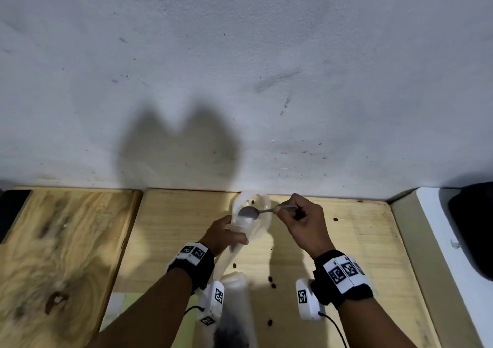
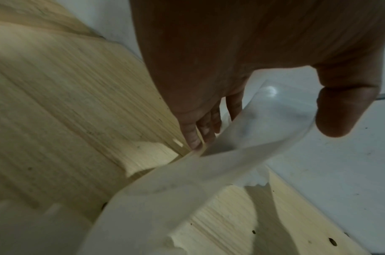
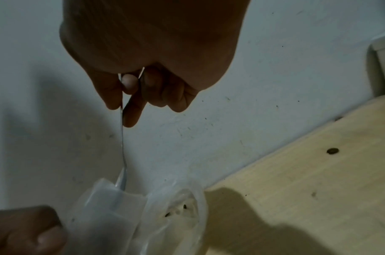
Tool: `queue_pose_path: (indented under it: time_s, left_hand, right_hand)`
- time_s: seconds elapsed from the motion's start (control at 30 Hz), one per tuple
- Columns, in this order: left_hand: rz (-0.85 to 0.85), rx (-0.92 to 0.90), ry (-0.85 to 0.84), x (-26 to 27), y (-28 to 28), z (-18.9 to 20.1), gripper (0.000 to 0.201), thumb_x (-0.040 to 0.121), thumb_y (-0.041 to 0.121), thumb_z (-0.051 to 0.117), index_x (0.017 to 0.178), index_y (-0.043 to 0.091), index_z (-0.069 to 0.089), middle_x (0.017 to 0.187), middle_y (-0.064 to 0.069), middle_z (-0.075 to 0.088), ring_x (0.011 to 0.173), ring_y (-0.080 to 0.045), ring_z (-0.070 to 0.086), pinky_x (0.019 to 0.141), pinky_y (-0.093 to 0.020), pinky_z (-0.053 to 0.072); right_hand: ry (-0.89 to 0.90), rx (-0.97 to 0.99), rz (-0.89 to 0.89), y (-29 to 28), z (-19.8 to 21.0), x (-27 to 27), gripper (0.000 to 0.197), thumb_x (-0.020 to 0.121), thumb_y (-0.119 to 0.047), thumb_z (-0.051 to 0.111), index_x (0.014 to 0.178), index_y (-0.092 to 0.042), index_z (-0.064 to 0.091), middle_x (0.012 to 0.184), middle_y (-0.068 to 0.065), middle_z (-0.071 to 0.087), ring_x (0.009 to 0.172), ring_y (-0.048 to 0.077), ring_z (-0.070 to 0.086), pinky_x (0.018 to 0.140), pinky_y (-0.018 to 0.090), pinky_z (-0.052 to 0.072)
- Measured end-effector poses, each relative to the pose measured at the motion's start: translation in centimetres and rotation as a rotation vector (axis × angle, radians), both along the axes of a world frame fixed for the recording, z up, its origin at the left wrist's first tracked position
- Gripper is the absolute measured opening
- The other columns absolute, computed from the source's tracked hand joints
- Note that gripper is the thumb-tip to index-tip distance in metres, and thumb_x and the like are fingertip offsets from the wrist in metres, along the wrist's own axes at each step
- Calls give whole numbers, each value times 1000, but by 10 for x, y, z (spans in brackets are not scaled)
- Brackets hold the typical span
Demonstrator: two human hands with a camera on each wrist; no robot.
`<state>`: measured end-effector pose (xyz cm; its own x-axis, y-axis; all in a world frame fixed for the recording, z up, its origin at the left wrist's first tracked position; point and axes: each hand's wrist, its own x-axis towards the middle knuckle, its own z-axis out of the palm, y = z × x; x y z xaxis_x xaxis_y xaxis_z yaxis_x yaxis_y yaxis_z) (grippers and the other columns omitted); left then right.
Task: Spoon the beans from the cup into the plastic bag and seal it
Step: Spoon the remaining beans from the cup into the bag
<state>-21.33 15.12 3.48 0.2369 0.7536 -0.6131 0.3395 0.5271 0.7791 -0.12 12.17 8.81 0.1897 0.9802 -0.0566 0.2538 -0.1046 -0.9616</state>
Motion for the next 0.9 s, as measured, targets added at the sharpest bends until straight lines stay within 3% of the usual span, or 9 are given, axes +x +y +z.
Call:
queue_pose_path:
  time_s: [0.1, 0.17, 0.23, 0.4, 0.5, 0.63, 0.73, 0.83, 0.9]
  left_hand:
    - [6, -2, -9, -1, -3, 3, 65, 45, 21, 76, 109, 15, 67, 100, -3, 70, 88, -17, 64, 69, -25, 48]
    - [10, 1, -20, -2, -5, 6, 66, 46, 20, 75, 112, 17, 66, 103, -1, 70, 88, -13, 64, 66, -23, 47]
    - [28, 3, -27, -4, -8, 8, 69, 46, 21, 76, 114, 17, 64, 105, -2, 70, 88, -12, 64, 65, -23, 46]
    - [107, 41, -52, -11, -17, 9, 92, 33, 34, 77, 122, 19, 58, 110, -2, 67, 95, -16, 64, 63, -21, 49]
    - [149, 66, -45, -16, -24, 7, 99, 33, 35, 80, 127, 19, 54, 117, -5, 64, 104, -22, 61, 66, -24, 50]
    - [171, 86, -30, -26, -34, 3, 102, 31, 35, 81, 128, 19, 55, 120, -7, 63, 108, -24, 60, 67, -24, 50]
    - [158, 124, -19, -32, -40, 3, 95, 34, 38, 81, 124, 23, 56, 114, -3, 65, 106, -22, 61, 72, -28, 51]
    - [138, 186, 21, -34, -46, 8, 90, 40, 41, 83, 125, 30, 55, 112, 5, 65, 105, -16, 61, 81, -34, 54]
    - [131, 252, 37, -33, -48, 15, 86, 42, 44, 82, 123, 32, 55, 113, 9, 65, 104, -12, 61, 81, -29, 53]
  right_hand:
    - [83, 30, -142, 2, -1, 6, 29, 82, -3, 74, 63, -14, 55, 67, 18, 65, 58, 15, 46, 55, 26, 35]
    - [141, 13, -319, 2, -11, 10, 26, 81, -3, 73, 63, -8, 56, 65, 15, 58, 63, 18, 46, 61, 30, 34]
    - [155, -65, -460, 1, -26, 10, 30, 81, -9, 74, 59, -12, 54, 66, 14, 55, 66, 19, 46, 66, 32, 36]
    - [108, -235, -485, 3, -66, -7, 38, 80, -18, 76, 64, 0, 46, 59, 4, 43, 60, 19, 37, 63, 32, 31]
    - [79, -285, -495, 3, -81, -19, 40, 84, -22, 75, 64, -3, 46, 59, 5, 43, 62, 22, 38, 60, 32, 31]
    - [-97, -431, -384, -5, -96, -22, 34, 90, -36, 67, 75, -5, 65, 73, 9, 66, 75, 31, 60, 71, 36, 49]
    - [-165, -582, -223, -14, -95, -16, 32, 85, -46, 70, 87, -15, 71, 88, 8, 74, 84, 29, 67, 77, 33, 51]
    - [-232, -703, -78, -25, -85, -7, 46, 80, -44, 73, 117, -17, 66, 102, 5, 73, 92, 24, 68, 80, 31, 52]
    - [-332, -756, 2, -31, -72, 0, 63, 79, -45, 73, 133, -17, 55, 120, 5, 66, 104, 24, 64, 81, 30, 49]
